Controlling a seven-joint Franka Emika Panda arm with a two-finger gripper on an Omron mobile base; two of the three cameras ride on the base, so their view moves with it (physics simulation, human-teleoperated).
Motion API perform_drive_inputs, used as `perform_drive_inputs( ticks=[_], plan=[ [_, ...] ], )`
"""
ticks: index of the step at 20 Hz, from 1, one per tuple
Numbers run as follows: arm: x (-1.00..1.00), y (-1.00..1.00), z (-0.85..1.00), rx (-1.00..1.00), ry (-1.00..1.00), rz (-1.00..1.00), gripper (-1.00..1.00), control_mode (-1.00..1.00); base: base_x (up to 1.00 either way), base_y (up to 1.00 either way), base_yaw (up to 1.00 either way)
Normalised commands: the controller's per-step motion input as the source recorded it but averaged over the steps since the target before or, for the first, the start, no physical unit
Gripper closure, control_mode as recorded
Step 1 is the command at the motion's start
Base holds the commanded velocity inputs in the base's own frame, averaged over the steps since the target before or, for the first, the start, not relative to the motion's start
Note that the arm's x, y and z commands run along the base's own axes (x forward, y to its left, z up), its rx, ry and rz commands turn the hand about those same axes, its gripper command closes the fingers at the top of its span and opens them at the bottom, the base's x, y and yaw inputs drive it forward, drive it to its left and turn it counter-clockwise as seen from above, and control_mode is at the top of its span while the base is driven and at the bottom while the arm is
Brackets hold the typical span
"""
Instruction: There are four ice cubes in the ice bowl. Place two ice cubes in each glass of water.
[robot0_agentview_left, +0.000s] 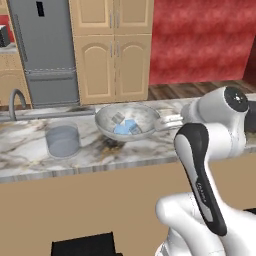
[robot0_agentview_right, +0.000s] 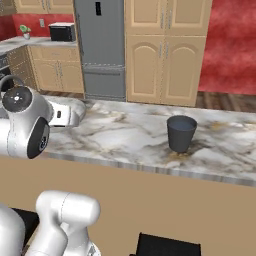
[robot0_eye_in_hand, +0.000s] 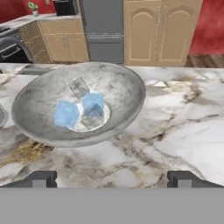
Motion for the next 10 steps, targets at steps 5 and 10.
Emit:
perform_drive_inputs(
  ticks=[5,10],
  plan=[
    [0.0,0.15,0.58,0.0,0.0,0.17,-1.0,-1.0,0.0,0.0,0.0],
    [0.0,0.21,0.32,-0.01,0.02,0.19,-1.0,-1.0,0.0,0.0,0.0]
  ],
)
